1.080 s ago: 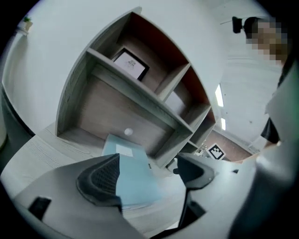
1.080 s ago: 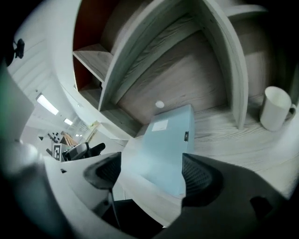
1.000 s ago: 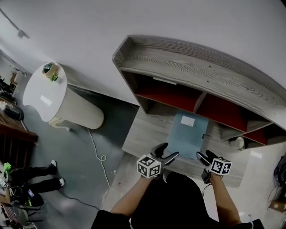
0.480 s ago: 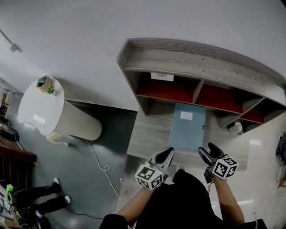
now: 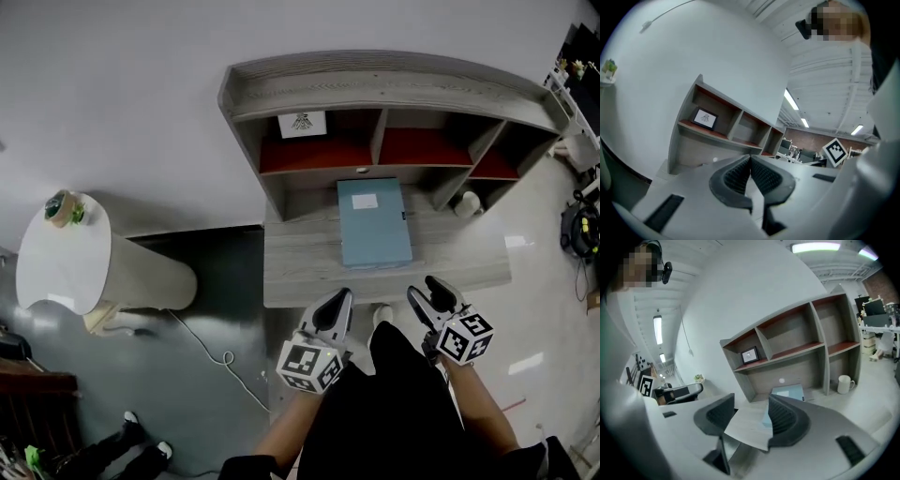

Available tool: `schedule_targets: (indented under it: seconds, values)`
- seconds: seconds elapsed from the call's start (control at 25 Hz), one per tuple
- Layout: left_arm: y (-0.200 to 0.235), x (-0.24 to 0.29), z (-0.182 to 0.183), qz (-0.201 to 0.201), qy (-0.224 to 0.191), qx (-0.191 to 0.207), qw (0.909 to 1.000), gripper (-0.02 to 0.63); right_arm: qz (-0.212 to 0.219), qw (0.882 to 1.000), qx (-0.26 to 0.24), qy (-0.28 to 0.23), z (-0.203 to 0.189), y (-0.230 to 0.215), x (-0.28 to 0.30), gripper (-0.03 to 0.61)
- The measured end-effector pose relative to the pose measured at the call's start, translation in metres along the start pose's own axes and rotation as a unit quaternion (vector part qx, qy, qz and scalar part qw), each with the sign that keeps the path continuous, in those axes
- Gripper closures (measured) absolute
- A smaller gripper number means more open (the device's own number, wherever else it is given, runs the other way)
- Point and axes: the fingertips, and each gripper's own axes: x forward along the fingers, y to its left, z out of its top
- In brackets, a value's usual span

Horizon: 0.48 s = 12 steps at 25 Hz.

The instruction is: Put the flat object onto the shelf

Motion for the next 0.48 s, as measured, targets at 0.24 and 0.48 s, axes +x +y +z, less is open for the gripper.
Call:
schedule_targets:
  seconds: [0.24,0.48]
  values:
    - [-0.015,-0.022,0.009,0.015,-0.012,0.008,0.9998,0.603,-0.038,0.998,-0.038,-0.025,0.007,0.015,-0.044,0.416]
    - [-0.035,-0.023,0.012,0.055,-0.03,0.015,0.9979,0.603,-0.068,0.994,-0.071,-0.039,0.02,-0.011,-0.07,0.578]
